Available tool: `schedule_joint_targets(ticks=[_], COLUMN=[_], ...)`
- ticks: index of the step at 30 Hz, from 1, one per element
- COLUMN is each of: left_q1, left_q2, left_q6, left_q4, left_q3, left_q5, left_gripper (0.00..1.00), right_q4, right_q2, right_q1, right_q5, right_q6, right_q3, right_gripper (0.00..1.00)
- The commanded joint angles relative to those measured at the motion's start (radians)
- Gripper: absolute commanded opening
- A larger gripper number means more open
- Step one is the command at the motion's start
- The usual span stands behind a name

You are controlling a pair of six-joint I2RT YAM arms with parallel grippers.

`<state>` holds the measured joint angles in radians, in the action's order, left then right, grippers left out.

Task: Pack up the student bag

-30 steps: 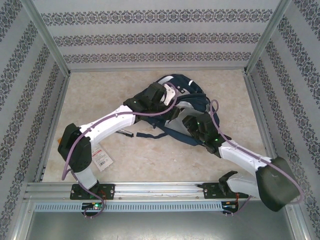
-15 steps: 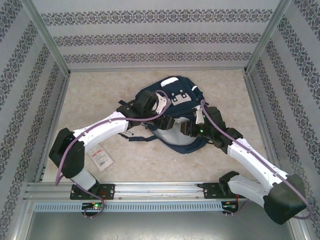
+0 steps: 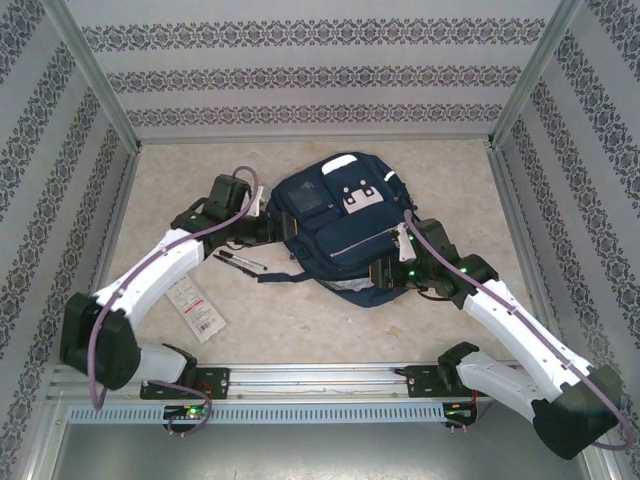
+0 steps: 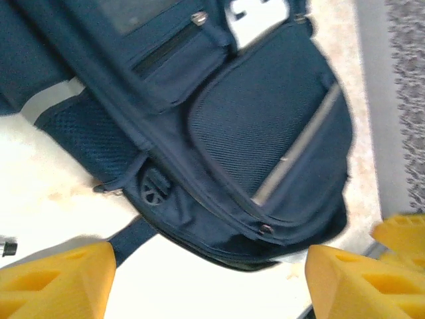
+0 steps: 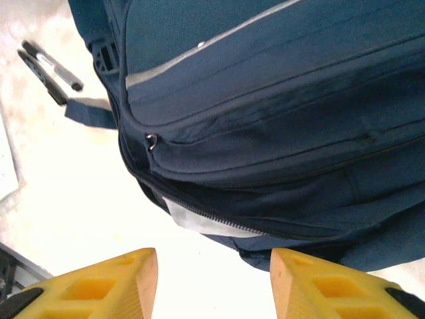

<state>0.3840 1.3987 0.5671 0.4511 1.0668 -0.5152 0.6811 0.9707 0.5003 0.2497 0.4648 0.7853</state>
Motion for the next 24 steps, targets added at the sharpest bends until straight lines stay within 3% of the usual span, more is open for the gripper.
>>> schedule_joint_targets(ticks=[1, 4, 7, 12, 16, 22, 24], left_q1=[-0.006, -0.024, -0.032, -0.03, -0.019, 0.01, 0.022], left_q2=[0.133, 0.232, 0.303, 0.388, 0.44, 0.436, 0.411], left_q6=[0.096, 0.149, 0.211, 0.292, 0.306, 0.277, 0.283], left_q4=[0.038, 0.048, 0.042, -0.1, -0.16, -0.159, -0.166], left_q3=[0.042, 0.086, 0.108, 0.102, 0.11, 0.099, 0.084], left_q5=[0.053, 0.12, 0.188, 0.17, 0.149, 0.158, 0.14], left_gripper=[0.79, 0.79, 0.79, 0.72, 0.54, 0.06, 0.02], right_q4=[0.004, -0.022, -0.103, -0.225, -0.272, -0.381, -0.436], right_q2=[0.059, 0.113, 0.137, 0.191, 0.244, 0.299, 0.344], right_q1=[0.072, 0.125, 0.155, 0.187, 0.185, 0.111, 0.053], right_q5=[-0.119, -0.206, -0.21, -0.251, -0.334, -0.451, -0.428], right_q6=[0.046, 0.098, 0.164, 0.254, 0.308, 0.279, 0.244], right_q3=[0.045, 0.051, 0.015, -0.042, -0.068, -0.122, -0.128], right_gripper=[0.52, 0.53, 0.53, 0.53, 0.47, 0.32, 0.3])
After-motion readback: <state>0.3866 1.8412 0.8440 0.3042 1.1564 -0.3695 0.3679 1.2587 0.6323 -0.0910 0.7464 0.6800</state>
